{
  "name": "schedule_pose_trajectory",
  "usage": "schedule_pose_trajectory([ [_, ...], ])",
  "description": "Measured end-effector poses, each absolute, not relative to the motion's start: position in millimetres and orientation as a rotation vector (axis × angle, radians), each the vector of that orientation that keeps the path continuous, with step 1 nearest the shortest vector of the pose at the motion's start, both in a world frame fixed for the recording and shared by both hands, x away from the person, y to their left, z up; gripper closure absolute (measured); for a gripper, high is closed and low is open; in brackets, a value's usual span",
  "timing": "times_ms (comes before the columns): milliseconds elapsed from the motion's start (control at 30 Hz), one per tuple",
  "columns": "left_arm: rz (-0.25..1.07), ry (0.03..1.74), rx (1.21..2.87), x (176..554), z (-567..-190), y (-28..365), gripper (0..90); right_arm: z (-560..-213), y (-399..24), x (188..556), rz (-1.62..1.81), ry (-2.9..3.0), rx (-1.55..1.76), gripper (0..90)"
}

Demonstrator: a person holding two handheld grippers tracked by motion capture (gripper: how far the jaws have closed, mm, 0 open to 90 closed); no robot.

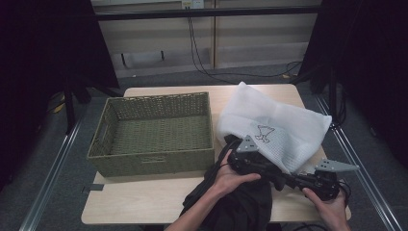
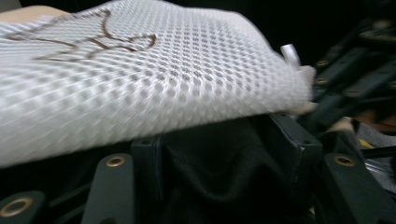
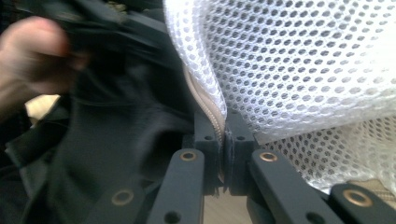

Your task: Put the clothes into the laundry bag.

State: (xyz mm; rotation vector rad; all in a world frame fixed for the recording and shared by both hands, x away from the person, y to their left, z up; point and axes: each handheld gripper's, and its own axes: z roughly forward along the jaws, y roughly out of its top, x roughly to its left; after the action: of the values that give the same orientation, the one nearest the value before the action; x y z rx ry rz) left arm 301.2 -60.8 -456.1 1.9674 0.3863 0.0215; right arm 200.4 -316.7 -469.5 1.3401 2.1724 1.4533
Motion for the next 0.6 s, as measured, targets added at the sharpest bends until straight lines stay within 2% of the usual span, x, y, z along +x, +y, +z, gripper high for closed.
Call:
schedule_pose_trajectory([
  [67, 0.003, 0.367, 1.955, 298, -453, -50, 40.6, -474, -317, 202, 1.421, 2.183, 1.341, 86.6],
  [300, 0.039, 0.334, 1.952, 285, -447, -8, 38.2, -476, -321, 203, 1.374, 2.164, 1.363, 86.0],
  [500, 0.052, 0.357, 2.057, 286, -473, 8, 32.1, -465, -323, 201, 1.396, 2.147, 1.319, 81.7],
  [600, 0.032, 0.369, 2.046, 285, -492, 5, 29.9, -456, -322, 201, 1.41, 2.135, 1.287, 74.0],
])
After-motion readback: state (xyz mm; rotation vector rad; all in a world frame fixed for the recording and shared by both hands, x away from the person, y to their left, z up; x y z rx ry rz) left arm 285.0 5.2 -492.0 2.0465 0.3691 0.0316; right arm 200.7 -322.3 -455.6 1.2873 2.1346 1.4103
